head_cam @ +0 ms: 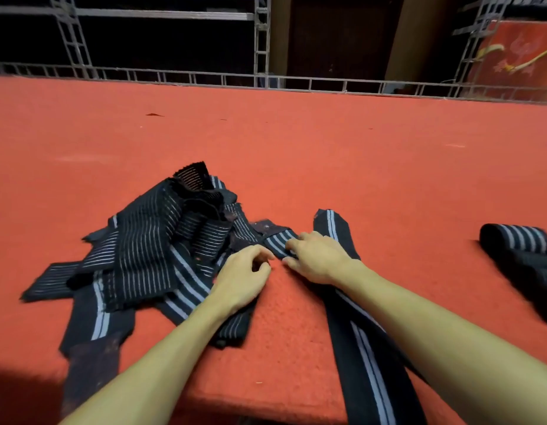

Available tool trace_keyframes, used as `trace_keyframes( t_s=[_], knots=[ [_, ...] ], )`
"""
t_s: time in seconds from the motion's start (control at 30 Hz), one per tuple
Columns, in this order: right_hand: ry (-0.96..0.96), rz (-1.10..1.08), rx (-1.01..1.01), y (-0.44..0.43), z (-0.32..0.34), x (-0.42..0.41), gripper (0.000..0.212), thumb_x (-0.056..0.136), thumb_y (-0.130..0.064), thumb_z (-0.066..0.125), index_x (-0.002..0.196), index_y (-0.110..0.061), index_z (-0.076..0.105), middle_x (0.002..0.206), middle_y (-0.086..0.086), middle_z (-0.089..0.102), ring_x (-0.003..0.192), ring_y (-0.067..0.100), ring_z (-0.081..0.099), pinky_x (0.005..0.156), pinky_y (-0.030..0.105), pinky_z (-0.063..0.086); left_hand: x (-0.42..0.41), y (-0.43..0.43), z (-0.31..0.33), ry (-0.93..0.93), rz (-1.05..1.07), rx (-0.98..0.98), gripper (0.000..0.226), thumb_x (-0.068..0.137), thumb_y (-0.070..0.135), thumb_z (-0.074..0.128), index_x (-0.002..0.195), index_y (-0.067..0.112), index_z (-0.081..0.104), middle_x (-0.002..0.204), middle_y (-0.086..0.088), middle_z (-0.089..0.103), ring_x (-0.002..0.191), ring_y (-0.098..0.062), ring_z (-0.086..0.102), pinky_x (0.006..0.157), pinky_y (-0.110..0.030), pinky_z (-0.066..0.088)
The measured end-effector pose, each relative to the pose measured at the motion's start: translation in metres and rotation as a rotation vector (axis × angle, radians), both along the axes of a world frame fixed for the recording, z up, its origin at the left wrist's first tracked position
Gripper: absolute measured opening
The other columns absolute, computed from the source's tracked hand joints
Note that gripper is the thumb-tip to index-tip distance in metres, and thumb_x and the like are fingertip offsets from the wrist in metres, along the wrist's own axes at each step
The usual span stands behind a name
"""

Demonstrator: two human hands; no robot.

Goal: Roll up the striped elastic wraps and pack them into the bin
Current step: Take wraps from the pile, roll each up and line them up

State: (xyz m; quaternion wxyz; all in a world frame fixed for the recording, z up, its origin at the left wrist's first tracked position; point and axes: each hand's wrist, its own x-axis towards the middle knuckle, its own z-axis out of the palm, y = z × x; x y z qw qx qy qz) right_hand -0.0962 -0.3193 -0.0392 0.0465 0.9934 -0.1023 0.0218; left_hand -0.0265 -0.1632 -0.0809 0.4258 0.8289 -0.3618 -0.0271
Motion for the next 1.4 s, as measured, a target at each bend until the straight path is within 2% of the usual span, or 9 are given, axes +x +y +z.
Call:
trace_keyframes(
  t_s=[0.1, 0.33, 0.5, 0.67, 0.8, 0.93, 1.0, 1.2, 1.4],
  knots=[
    [-0.132, -0.004, -0.045, 0.002, 0.018, -0.006, 0.02, 0.095, -0.018, 0.04, 0.104, -0.011, 0.056, 0.107, 0.015, 0.064, 0.1, 0.036, 0.061, 0.068, 0.039, 0.042, 0.0, 0.0, 0.0, -0.04, 0.039, 0.037, 0.016, 0.081, 0.029, 0.051, 0.087, 0.039, 0.061, 0.096, 0.02, 0.066, 0.096, -0.003, 0.059, 0.091, -0.032, 0.048],
    [-0.644, -0.336, 0.476, -0.036, 0.078, -0.052, 0.027, 0.093, -0.014, 0.043, 0.108, -0.01, 0.066, 0.109, 0.019, 0.067, 0.108, 0.038, 0.057, 0.082, 0.038, 0.044, -0.03, -0.013, 0.029, -0.146, 0.085, 0.4, 0.028, 0.088, 0.036, 0.048, 0.113, 0.029, 0.059, 0.116, 0.002, 0.065, 0.11, -0.024, 0.06, 0.091, -0.035, 0.047],
    [-0.858, -0.402, 0.832, -0.047, 0.109, -0.095, 0.021, 0.087, -0.009, 0.053, 0.098, -0.012, 0.071, 0.087, 0.005, 0.07, 0.086, 0.021, 0.064, 0.077, 0.029, 0.048, -0.075, -0.041, 0.065, 0.127, -0.279, 0.083, 0.037, 0.092, 0.026, 0.057, 0.128, 0.018, 0.054, 0.128, 0.004, 0.057, 0.116, -0.009, 0.053, 0.103, -0.024, 0.038],
    [-0.993, -0.384, 1.265, -0.05, 0.127, -0.145, 0.011, 0.09, -0.007, 0.059, 0.099, -0.005, 0.065, 0.067, 0.006, 0.063, 0.043, 0.006, 0.054, 0.044, 0.017, 0.044, -0.142, -0.066, 0.092, 0.539, -0.536, -0.097, 0.015, 0.088, 0.027, 0.066, 0.102, 0.022, 0.067, 0.103, 0.011, 0.072, 0.101, -0.006, 0.064, 0.099, -0.03, 0.046],
    [-1.103, -0.408, 1.366, -0.066, 0.14, -0.187, 0.012, 0.091, -0.015, 0.065, 0.089, -0.003, 0.065, 0.069, 0.007, 0.064, 0.051, 0.011, 0.057, 0.047, 0.02, 0.048, -0.183, -0.078, 0.107, 0.525, -0.635, -0.187, 0.013, 0.091, 0.016, 0.063, 0.103, 0.015, 0.068, 0.091, 0.005, 0.072, 0.083, -0.012, 0.066, 0.076, -0.026, 0.053],
    [-1.132, -0.515, 1.374, -0.09, 0.151, -0.217, 0.026, 0.086, -0.016, 0.07, 0.064, -0.011, 0.057, 0.058, 0.005, 0.06, 0.049, 0.015, 0.052, 0.043, 0.02, 0.045, -0.212, -0.089, 0.127, 0.586, -0.758, -0.225, 0.027, 0.092, 0.016, 0.061, 0.114, -0.001, 0.063, 0.081, -0.015, 0.056, 0.058, -0.017, 0.046, 0.052, -0.024, 0.043],
    [-1.071, -0.587, 1.375, -0.103, 0.154, -0.225, 0.024, 0.085, -0.013, 0.07, 0.065, -0.011, 0.057, 0.064, 0.007, 0.06, 0.05, 0.016, 0.053, 0.042, 0.021, 0.045, -0.223, -0.097, 0.136, 0.686, -0.82, -0.252, 0.032, 0.092, 0.016, 0.061, 0.117, -0.005, 0.059, 0.087, -0.018, 0.047, 0.059, -0.018, 0.04, 0.05, -0.022, 0.042],
    [-0.885, -0.758, 1.311, -0.144, 0.125, -0.218, 0.013, 0.087, -0.013, 0.068, 0.084, -0.002, 0.062, 0.078, 0.014, 0.062, 0.056, 0.02, 0.056, 0.049, 0.029, 0.048, -0.226, -0.123, 0.123, 0.848, -0.858, -0.176, 0.028, 0.093, 0.018, 0.058, 0.116, 0.002, 0.06, 0.084, -0.002, 0.066, 0.058, -0.007, 0.058, 0.056, -0.02, 0.047],
    [-0.809, -0.807, 1.202, -0.174, 0.049, -0.188, 0.02, 0.09, -0.025, 0.066, 0.078, -0.008, 0.065, 0.084, 0.008, 0.065, 0.084, 0.024, 0.062, 0.075, 0.032, 0.05, -0.2, -0.153, 0.055, 0.651, -0.568, 0.041, 0.021, 0.092, 0.02, 0.062, 0.105, 0.005, 0.066, 0.073, -0.001, 0.065, 0.052, -0.009, 0.046, 0.052, -0.023, 0.04]
  ],
)
